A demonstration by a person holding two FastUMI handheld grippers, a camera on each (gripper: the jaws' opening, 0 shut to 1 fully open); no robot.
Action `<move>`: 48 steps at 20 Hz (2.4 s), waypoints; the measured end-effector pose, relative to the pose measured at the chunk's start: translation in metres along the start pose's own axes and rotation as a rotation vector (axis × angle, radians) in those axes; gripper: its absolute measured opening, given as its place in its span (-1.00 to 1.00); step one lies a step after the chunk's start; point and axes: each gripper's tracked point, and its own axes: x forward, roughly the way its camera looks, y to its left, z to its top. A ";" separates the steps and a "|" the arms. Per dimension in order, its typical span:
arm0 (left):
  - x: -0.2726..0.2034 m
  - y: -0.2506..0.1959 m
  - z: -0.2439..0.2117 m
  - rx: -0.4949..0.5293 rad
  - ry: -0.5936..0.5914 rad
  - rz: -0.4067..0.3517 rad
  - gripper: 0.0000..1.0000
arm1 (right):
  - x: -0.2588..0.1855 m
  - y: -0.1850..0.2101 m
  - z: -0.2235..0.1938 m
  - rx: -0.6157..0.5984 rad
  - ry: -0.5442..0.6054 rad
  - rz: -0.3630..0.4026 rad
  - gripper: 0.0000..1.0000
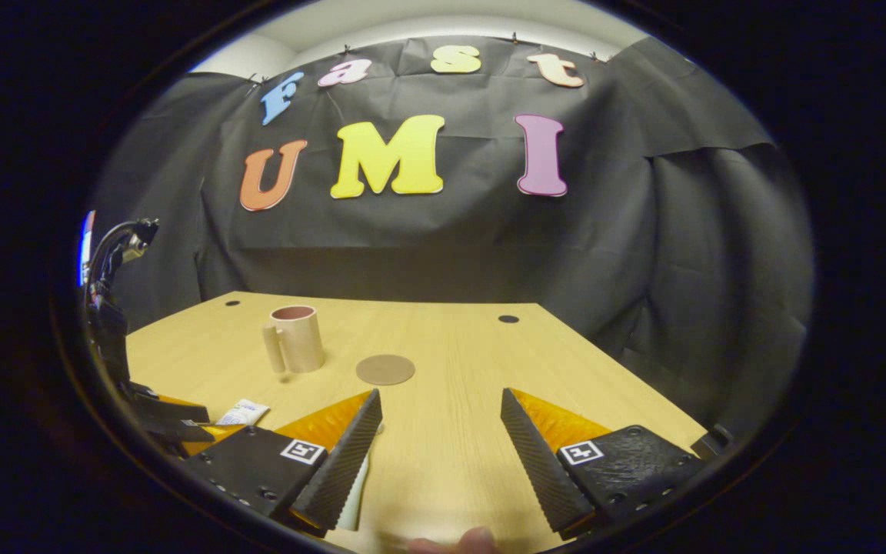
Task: Put the toothbrush and toothpaste on the desktop into the cup, then pick up the cup and place it on the coaster on the desktop.
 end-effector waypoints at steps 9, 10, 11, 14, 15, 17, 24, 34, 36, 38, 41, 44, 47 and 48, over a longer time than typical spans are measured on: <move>0.003 0.009 -0.006 0.044 0.032 0.033 0.51 | 0.006 0.003 -0.008 -0.001 0.020 0.006 0.90; 0.003 0.010 -0.004 0.047 0.029 0.036 0.45 | 0.007 0.004 -0.008 -0.002 0.022 0.008 0.89; 0.003 0.010 -0.005 0.045 0.028 0.035 0.26 | 0.007 0.005 -0.009 -0.005 0.024 0.008 0.90; 0.004 0.009 -0.004 0.041 0.023 0.036 0.04 | 0.008 0.014 -0.014 0.002 0.038 0.027 0.90; 0.004 0.009 -0.005 0.039 0.020 0.039 -0.01 | 0.009 0.017 -0.017 0.011 0.049 0.034 0.90; 0.002 0.010 -0.002 0.041 0.005 0.044 -0.07 | 0.013 0.026 -0.025 0.008 0.082 0.047 0.89; -0.023 0.015 0.032 0.031 -0.142 0.046 -0.14 | 0.026 0.047 -0.049 0.016 0.184 0.081 0.90; -0.050 0.020 0.065 0.034 -0.265 0.044 -0.14 | 0.048 0.074 -0.077 0.020 0.312 0.092 0.77; -0.053 0.021 0.069 0.039 -0.277 0.042 -0.14 | 0.051 0.072 -0.079 0.024 0.330 0.077 0.42; -0.054 0.017 0.070 0.031 -0.282 0.022 -0.15 | 0.053 0.069 -0.082 0.019 0.334 0.051 0.08; -0.057 0.014 0.075 0.036 -0.300 0.011 -0.15 | 0.055 0.068 -0.098 0.010 0.390 0.033 -0.46; -0.061 0.014 0.082 0.033 -0.319 0.000 -0.15 | 0.056 0.064 -0.095 0.022 0.390 0.033 -0.49; -0.064 0.017 0.089 0.022 -0.343 -0.003 -0.15 | 0.058 0.065 -0.096 0.023 0.396 0.041 -0.92; -0.065 0.018 0.094 0.014 -0.352 -0.004 -0.16 | 0.060 0.066 -0.097 0.036 0.397 0.050 -1.00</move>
